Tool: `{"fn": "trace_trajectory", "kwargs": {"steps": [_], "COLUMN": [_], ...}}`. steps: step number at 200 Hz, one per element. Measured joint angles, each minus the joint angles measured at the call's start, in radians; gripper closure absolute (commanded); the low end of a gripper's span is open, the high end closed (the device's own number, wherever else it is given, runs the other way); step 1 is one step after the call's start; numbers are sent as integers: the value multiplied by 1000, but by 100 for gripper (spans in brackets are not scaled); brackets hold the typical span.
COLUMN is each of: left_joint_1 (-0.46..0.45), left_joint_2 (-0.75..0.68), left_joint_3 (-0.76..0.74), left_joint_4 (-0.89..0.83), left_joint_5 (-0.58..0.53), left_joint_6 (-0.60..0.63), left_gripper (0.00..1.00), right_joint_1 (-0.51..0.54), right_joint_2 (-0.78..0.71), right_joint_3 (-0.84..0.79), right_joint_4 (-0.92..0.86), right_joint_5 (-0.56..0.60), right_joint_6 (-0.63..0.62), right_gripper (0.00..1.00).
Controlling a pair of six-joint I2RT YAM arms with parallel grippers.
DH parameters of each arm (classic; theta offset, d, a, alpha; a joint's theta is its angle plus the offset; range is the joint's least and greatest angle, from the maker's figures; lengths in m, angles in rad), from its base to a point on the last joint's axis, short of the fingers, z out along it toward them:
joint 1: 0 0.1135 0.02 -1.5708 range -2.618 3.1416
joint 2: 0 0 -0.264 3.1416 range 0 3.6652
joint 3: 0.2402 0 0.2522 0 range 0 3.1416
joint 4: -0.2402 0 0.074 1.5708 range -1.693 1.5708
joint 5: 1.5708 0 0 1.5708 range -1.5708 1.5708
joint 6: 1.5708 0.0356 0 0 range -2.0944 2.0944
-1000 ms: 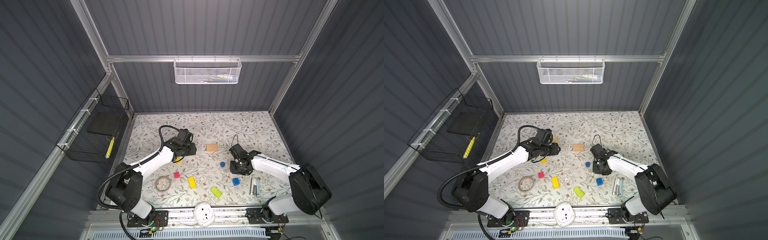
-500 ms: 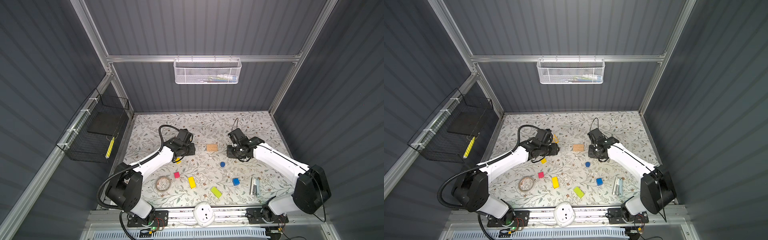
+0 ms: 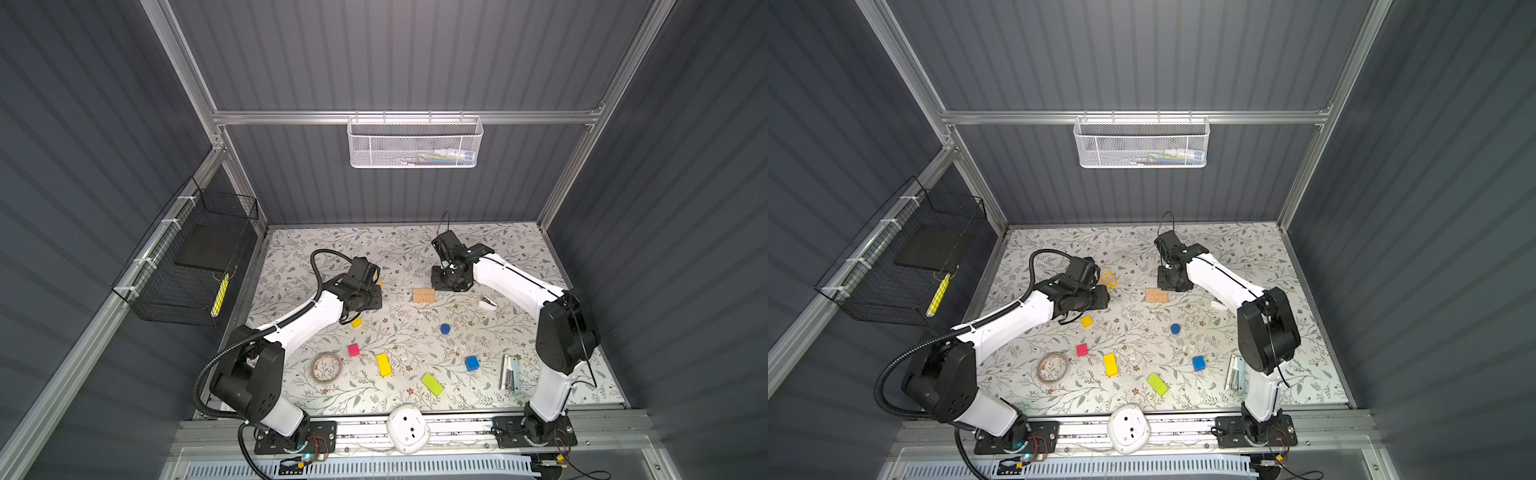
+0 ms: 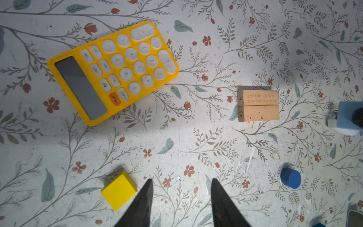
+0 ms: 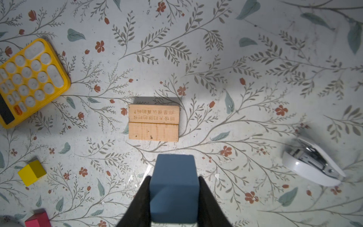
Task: Build the wood block tower
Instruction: 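Lower the blue cube onto the top of the wooden block pair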
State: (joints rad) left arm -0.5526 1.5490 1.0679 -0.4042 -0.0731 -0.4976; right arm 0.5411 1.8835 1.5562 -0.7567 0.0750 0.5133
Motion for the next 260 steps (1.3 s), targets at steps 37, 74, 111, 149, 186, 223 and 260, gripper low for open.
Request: {"fn": "trace_trajectory", "kwargs": {"steps": [37, 74, 111, 149, 186, 223, 260], "left_joint_1": [11, 13, 17, 18, 18, 18, 18], "left_joint_2": [0, 0, 0, 0, 0, 1, 12], "left_joint_3": [-1, -2, -3, -3, -3, -3, -3], "left_joint_4": [-2, -3, -3, -3, -3, -3, -3], "left_joint_5": [0, 1, 2, 2, 2, 2, 5], "left_joint_6": [8, 12, 17, 17, 17, 17, 17], "left_gripper": [52, 52, 52, 52, 52, 52, 52], "right_joint_1": [21, 28, 28, 28, 28, 27, 26], "right_joint_2": [97, 160, 175, 187, 216, 225, 225], "right_joint_3": [89, 124, 126, 126, 126, 126, 126], "right_joint_4": [-7, -22, -30, -29, -26, -19, -13], "right_joint_5": [-13, -20, -20, -19, -18, -14, -8], "right_joint_6": [-4, -10, -17, -18, -18, -17, -14], "right_gripper": [100, 100, 100, 100, 100, 100, 100]}}
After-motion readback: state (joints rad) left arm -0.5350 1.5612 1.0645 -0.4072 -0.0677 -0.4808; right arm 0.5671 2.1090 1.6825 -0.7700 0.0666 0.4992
